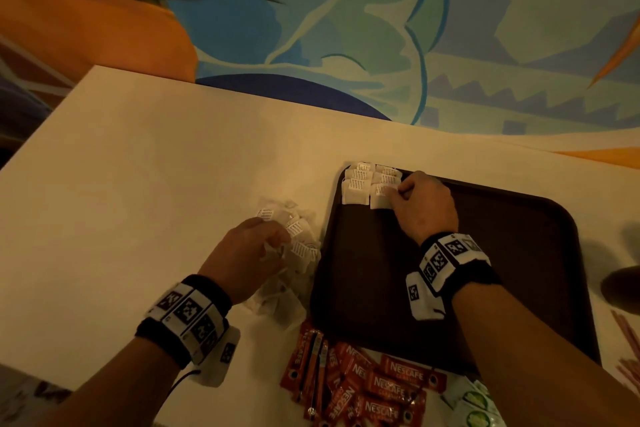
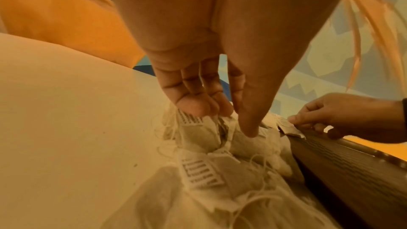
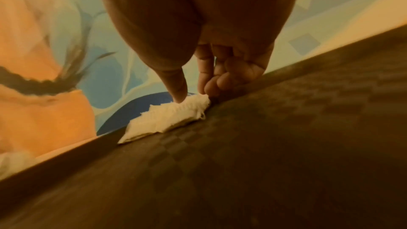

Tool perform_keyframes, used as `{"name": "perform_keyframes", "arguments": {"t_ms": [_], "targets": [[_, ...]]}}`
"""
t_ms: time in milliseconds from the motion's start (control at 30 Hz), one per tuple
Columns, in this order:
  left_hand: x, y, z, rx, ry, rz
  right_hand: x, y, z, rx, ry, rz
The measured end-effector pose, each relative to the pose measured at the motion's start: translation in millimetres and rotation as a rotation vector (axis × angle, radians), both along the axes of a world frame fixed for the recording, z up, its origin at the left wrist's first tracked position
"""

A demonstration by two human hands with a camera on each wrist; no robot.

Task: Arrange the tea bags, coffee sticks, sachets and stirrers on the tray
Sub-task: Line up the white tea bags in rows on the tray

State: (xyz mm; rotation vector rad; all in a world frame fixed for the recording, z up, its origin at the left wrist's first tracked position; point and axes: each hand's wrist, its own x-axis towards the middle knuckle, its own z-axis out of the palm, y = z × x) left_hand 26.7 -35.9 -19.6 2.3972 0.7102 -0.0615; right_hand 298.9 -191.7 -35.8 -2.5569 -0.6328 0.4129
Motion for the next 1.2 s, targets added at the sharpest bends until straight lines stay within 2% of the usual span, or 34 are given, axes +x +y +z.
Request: {"name": "perform_keyframes", "arguments": {"t_ms": [100,267,500,867,1000,1200], "targets": [[3,-3,-5,0.007,-0.047,0.007,-18,-3,14,0.029,-0.043,0.060],[18,-9,-18,0.075,0.006,-0.099,-63,4,32,0.016,0.125,0.266],[8,-8,-18,0.114,-0.108,-0.112,-104,35,17,-0.040,0.175,0.466],[-20,2,34,0.017,-0.169,0.048,-115,59,9,-0.020,0.140,0.431],[-20,7,49,-0.063,-0.163,0.068,-111,55,9,0.065,0.242,0.390],[-15,10,57,-0.050,-0.179,0.102,-95,37,11,0.303,0.383,0.322]]}}
